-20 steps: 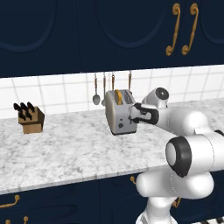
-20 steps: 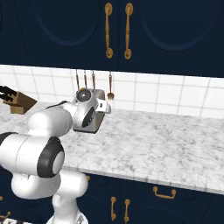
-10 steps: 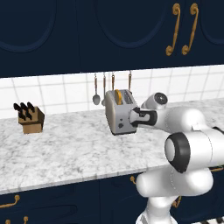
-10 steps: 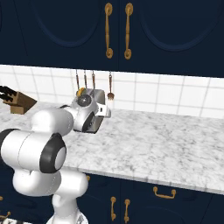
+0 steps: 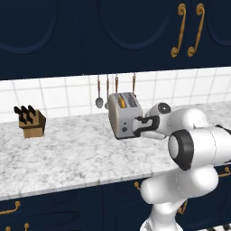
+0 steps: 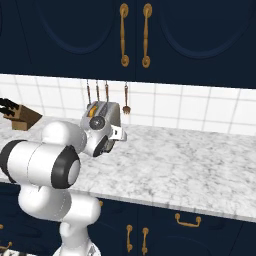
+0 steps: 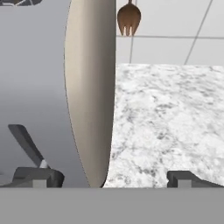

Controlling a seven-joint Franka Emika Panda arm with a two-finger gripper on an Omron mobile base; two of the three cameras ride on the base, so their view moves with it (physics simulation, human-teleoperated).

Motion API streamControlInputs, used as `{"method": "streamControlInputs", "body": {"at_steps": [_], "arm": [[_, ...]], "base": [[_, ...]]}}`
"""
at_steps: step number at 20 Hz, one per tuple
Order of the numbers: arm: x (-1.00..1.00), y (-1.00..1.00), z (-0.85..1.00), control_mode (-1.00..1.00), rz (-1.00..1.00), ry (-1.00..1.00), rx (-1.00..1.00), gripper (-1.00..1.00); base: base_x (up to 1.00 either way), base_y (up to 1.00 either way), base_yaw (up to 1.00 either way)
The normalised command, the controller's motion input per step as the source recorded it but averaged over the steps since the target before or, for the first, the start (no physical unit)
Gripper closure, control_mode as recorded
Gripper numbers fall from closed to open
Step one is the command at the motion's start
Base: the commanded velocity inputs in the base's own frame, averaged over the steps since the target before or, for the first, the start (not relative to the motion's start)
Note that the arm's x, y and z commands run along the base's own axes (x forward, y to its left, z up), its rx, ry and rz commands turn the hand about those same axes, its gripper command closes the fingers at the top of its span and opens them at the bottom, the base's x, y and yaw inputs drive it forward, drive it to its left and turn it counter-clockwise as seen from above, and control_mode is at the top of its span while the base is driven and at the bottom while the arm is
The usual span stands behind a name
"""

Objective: Start the toaster. Once the lever pops up, take the bread to the plate on the dining counter.

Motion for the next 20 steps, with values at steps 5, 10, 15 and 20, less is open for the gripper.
{"method": "streamControlInputs", "body": {"at_steps": [5, 10, 15, 20], "arm": [[0.0, 0.0, -0.27, -1.0, 0.0, 0.0, 0.0, -1.0], [0.0, 0.0, 0.0, -1.0, 0.0, 0.0, 0.0, -1.0], [0.0, 0.0, 0.0, -1.0, 0.0, -0.02, 0.0, -1.0], [-0.22, 0.0, 0.37, -1.0, 0.0, -0.02, 0.0, -1.0]], "base": [[0.0, 0.0, 0.0], [0.0, 0.0, 0.0], [0.0, 0.0, 0.0], [0.0, 0.0, 0.0]]}}
